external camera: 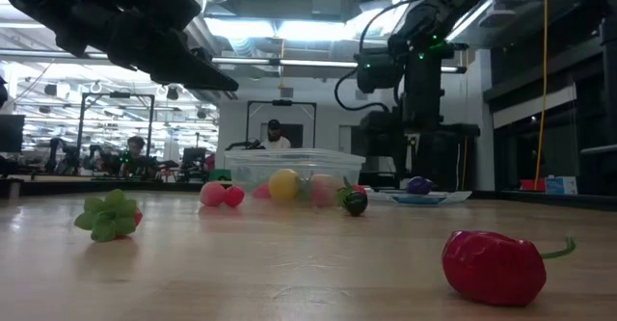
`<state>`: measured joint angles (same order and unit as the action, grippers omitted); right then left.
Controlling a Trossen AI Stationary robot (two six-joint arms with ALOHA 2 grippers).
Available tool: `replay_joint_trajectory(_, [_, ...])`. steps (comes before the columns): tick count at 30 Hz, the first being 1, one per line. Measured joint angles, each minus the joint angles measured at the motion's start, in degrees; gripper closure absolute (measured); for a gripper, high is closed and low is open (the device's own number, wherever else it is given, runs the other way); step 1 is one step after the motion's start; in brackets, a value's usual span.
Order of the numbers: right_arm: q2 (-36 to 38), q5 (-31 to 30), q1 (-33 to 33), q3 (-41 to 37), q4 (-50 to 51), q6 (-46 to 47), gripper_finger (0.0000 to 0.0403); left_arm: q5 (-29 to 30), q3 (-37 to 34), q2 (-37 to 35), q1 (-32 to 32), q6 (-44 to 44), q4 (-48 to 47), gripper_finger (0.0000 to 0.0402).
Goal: Pick and placing Produce into tupperware
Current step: Put the purple eggplant into the transparent container
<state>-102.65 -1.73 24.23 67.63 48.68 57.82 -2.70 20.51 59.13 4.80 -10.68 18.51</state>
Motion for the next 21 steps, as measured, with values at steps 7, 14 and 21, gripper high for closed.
replay_joint_trajectory(7, [0.0,0.1,0.9,-2.1,-1.8,-0.1,0.0131,0.0,0.0,0.0,0.0,0.0,0.1,0.0223])
replay_joint_trajectory(14, [0.0,0.0,1.3,-6.2,-8.0,0.4,0.0131,0.0,0.0,0.0,0.0,0.0,0.2,0.0223])
replay_joint_trajectory(21, [0.2,0.1,2.1,-6.7,-8.9,-1.1,0.0134,0.0,0.0,0.0,0.0,0.0,0.2,0.0223])
